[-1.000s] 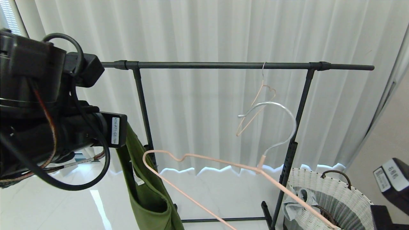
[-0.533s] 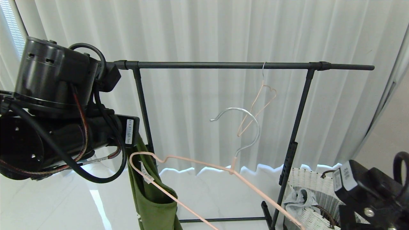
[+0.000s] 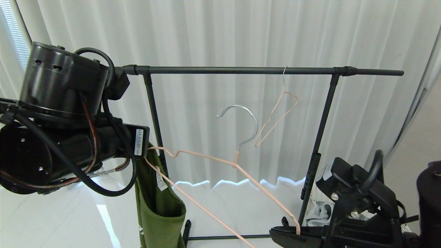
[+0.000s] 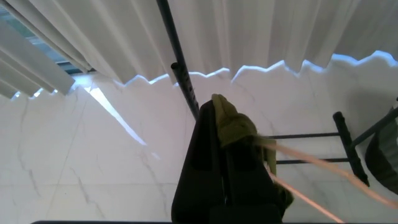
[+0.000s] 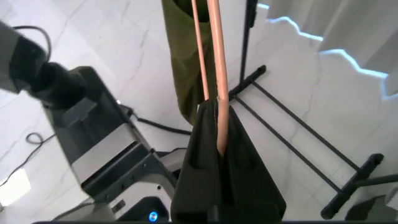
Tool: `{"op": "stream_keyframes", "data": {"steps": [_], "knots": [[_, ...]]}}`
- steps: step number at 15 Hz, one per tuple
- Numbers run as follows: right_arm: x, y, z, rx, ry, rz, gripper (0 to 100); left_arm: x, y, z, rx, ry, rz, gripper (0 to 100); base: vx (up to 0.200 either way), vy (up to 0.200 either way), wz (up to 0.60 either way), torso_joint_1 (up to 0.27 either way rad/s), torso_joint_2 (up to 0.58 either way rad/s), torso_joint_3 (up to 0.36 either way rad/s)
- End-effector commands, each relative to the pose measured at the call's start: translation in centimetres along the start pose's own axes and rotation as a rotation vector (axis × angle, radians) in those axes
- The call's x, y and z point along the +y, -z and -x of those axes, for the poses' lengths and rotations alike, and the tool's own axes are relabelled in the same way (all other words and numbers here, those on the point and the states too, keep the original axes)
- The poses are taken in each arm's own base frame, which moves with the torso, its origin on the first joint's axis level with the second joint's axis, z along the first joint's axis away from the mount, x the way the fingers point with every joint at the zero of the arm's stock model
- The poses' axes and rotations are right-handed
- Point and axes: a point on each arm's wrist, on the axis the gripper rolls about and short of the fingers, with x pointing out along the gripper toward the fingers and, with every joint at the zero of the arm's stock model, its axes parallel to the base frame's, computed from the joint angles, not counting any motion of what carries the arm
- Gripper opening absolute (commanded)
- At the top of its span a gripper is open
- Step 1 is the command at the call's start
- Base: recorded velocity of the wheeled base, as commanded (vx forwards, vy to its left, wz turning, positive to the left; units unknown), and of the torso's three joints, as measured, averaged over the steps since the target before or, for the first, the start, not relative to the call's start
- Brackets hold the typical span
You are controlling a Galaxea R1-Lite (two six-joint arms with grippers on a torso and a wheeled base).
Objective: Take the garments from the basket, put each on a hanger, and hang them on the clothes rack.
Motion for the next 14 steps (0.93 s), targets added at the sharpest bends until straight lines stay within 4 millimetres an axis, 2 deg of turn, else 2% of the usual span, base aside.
{"op": "stream_keyframes", "data": {"steps": [1,5,11,14], "knots": [[0.1,-0.2,-1.0,0.0,0.022,-0.002,0,0.0,-0.1,0.1,-0.003,0.0,0.002,0,0.0,0.0,0.0,0.0,0.0,0.0],[0.5,-0.7,-3.4,-0.047,0.013,-0.012,0,-0.3,-0.1,1.0,-0.025,0.031,-0.001,0,0.0,0.0,0.0,0.0,0.0,0.0],[0.8,-0.9,-4.8,-0.031,0.013,-0.01,0,-1.2,-0.2,4.2,-0.095,0.152,-0.015,0,0.0,0.0,0.0,0.0,0.0,0.0],[1.2,-1.1,-6.0,-0.02,0.008,-0.01,0,-2.2,0.2,6.0,-0.121,0.263,-0.048,0,0.0,0.0,0.0,0.0,0.0,0.0]]}}
